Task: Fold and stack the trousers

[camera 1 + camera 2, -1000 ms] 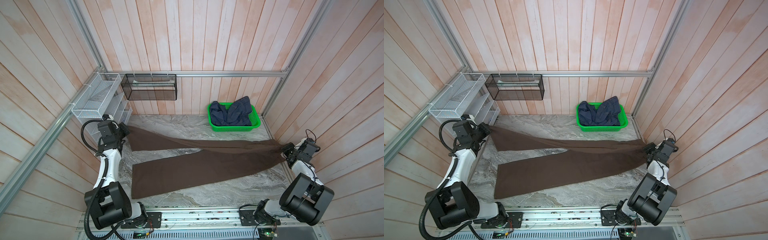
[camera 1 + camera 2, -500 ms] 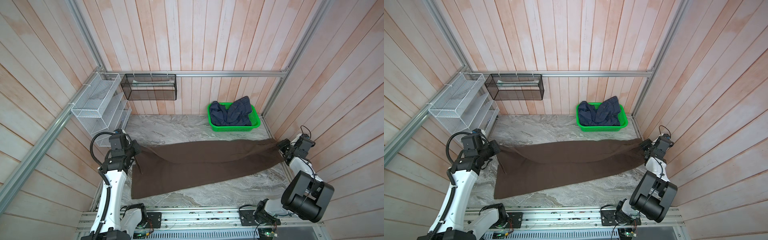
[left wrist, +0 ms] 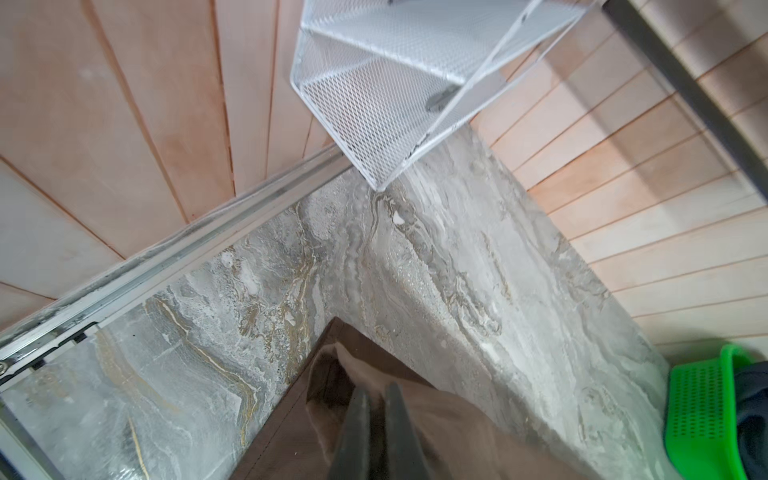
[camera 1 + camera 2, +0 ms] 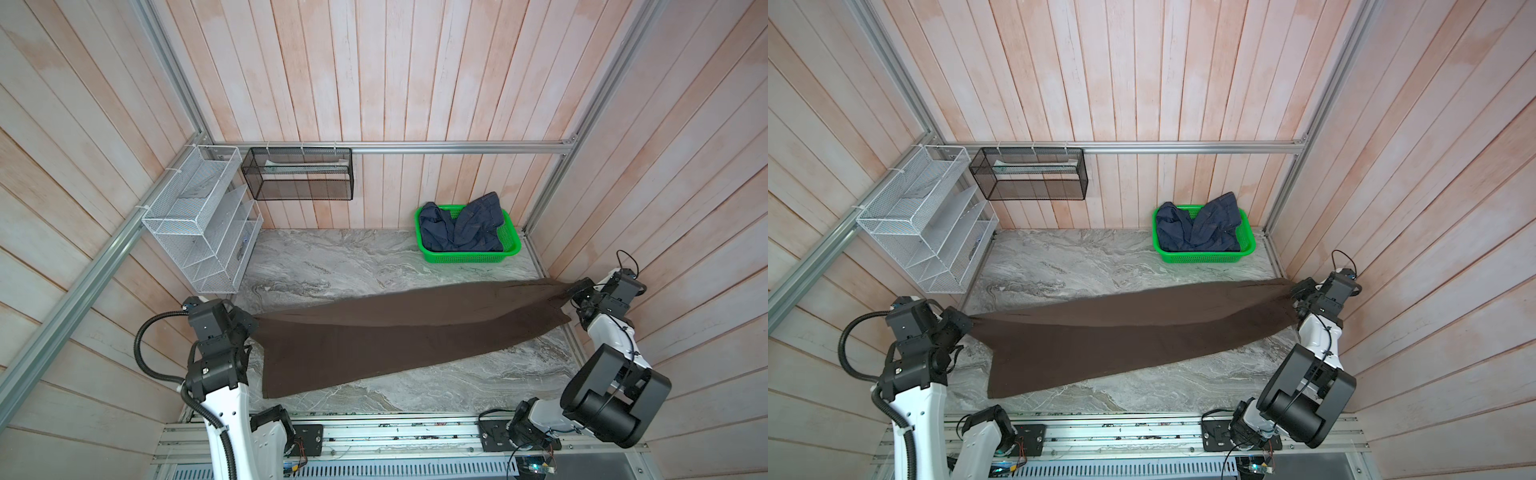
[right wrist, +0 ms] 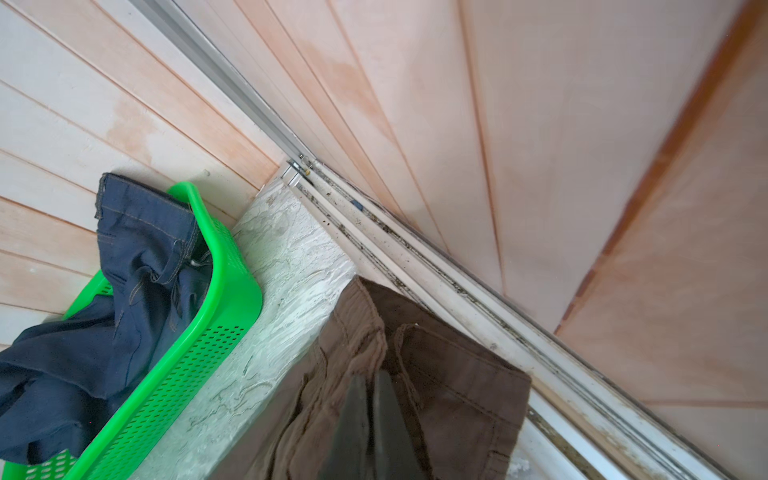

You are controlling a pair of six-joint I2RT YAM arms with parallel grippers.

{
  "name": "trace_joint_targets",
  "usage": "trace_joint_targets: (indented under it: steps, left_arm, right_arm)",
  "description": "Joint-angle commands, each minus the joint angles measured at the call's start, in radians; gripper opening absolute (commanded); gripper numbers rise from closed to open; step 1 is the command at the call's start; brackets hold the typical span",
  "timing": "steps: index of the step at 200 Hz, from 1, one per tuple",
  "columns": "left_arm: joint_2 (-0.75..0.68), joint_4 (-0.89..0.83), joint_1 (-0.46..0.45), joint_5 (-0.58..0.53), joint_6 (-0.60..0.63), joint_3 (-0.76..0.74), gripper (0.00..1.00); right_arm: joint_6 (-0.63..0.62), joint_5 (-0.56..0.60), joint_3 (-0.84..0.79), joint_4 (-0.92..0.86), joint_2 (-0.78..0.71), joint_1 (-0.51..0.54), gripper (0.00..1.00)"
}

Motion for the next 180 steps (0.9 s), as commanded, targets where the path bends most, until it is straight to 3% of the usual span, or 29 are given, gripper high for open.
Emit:
trace_joint_targets:
  steps: [1,40,94,180]
  left_arm:
    - [-0.034,-0.056,0.010,0.001,-0.024,0.043,0.00]
    - [-0.051,-0.068,0.011,0.064,-0.043,-0.052,0.00]
    - [-0.066,-0.062,0.011,0.068,-0.098,-0.086,0.00]
    - [-0.040,-0.089,-0.040,0.000,-0.139,-0.086,0.00]
  right_arm:
    - [-0.031,0.036,0.025,-0.022,-0.051,-0.020,0.00]
    - [-0.034,0.031,-0.022,-0.014,-0.068,-0.032,0.00]
    - [-0.024,0.036,-0.073,0.004,-0.058,-0.028,0.00]
    - [-0.047,0.124,-0.132,0.001,-0.038,-0.015,0.00]
